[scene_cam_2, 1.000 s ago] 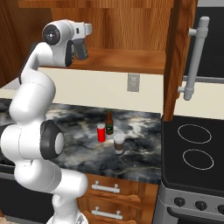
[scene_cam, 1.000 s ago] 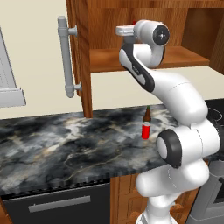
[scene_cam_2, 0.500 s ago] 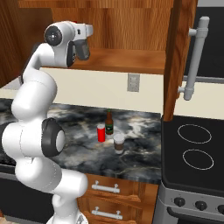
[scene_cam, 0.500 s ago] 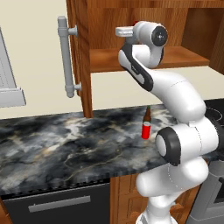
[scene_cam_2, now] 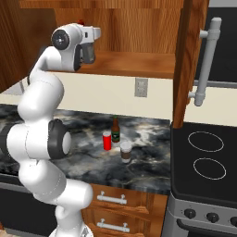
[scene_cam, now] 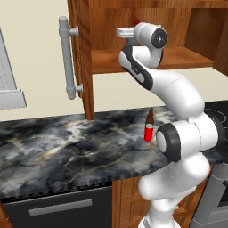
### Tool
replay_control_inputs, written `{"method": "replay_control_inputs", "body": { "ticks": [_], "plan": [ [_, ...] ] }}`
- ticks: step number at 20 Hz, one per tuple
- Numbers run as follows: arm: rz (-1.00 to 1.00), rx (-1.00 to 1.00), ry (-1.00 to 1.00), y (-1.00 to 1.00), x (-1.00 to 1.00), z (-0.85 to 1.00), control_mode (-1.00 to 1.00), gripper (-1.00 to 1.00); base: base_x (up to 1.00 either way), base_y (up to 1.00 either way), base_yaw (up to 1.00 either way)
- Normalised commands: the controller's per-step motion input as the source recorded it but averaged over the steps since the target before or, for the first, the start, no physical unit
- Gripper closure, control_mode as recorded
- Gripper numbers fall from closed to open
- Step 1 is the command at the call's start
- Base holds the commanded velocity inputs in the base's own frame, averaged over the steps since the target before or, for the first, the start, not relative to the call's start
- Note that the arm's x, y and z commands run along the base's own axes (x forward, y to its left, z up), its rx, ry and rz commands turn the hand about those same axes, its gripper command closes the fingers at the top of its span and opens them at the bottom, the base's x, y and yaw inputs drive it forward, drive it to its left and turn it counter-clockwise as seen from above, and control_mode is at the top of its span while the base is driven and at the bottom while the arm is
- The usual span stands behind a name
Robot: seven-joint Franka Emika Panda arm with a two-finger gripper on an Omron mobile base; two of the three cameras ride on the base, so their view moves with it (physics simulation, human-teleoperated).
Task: Sort all alcoholic drinks to one cabinet, and non-alcoholic drinks to the other.
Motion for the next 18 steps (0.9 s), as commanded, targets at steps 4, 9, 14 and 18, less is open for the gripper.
{"method": "replay_control_inputs", "body": {
  "ticks": [4,9,14,18],
  "plan": [
    [-0.02,0.02,0.0,0.0,0.16,0.0,-1.0,-1.0,0.0,0.0,0.0],
    [-0.04,0.02,0.02,0.0,0.01,0.01,-1.0,-1.0,0.0,0.0,0.0],
    [-0.04,0.01,0.02,0.0,-0.1,0.05,-1.0,-1.0,0.0,0.0,0.0],
    [-0.03,0.01,0.02,-0.02,-0.42,0.07,-1.0,-1.0,0.0,0.0,0.0]
  ]
}}
